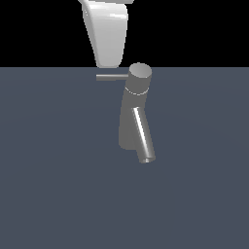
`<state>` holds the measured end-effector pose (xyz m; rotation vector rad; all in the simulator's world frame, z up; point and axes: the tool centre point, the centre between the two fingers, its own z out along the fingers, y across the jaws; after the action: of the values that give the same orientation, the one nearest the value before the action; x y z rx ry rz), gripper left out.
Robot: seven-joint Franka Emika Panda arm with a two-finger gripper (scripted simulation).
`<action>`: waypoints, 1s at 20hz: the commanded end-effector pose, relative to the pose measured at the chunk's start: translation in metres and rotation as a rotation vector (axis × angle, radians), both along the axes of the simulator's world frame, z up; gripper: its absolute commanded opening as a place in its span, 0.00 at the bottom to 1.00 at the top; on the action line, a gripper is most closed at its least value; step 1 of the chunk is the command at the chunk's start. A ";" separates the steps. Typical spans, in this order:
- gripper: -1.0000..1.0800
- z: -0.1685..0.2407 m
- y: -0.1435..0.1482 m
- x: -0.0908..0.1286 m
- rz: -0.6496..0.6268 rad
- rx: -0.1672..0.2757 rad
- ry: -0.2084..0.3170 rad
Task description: Turn on the faucet by rotating a designated handle.
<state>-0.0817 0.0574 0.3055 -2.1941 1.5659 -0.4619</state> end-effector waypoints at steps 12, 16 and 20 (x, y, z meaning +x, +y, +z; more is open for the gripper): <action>0.00 -0.013 -0.005 0.033 -0.149 0.050 -0.054; 0.00 -0.013 -0.005 0.034 -0.154 0.051 -0.056; 0.00 -0.013 -0.006 0.034 -0.154 0.051 -0.056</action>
<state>-0.0475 0.0521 0.2925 -2.0148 1.7045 -0.5183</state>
